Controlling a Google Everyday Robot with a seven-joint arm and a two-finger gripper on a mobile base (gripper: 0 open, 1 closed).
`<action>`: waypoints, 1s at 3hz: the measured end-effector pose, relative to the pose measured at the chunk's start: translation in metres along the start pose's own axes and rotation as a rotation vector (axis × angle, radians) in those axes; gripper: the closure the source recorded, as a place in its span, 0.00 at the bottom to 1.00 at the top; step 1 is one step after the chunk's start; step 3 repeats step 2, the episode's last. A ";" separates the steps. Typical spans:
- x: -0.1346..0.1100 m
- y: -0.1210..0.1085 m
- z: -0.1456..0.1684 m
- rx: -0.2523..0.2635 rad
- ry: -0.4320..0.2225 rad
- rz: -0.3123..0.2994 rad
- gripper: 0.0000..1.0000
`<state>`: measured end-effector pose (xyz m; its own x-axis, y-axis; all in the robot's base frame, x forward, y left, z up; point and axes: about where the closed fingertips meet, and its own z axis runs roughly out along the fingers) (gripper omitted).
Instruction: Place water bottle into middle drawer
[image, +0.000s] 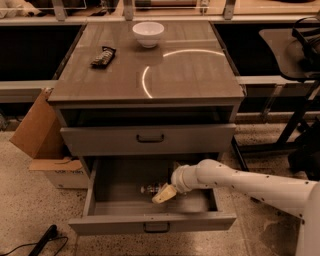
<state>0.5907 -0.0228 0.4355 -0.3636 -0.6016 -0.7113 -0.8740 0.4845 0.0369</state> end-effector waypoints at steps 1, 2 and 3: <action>-0.005 -0.006 -0.044 -0.024 -0.039 0.024 0.00; -0.005 -0.002 -0.086 -0.049 -0.026 0.052 0.00; -0.005 -0.002 -0.086 -0.049 -0.026 0.052 0.00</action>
Offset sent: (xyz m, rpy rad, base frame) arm -0.0436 -0.0885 0.1083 0.0543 0.0939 -0.0131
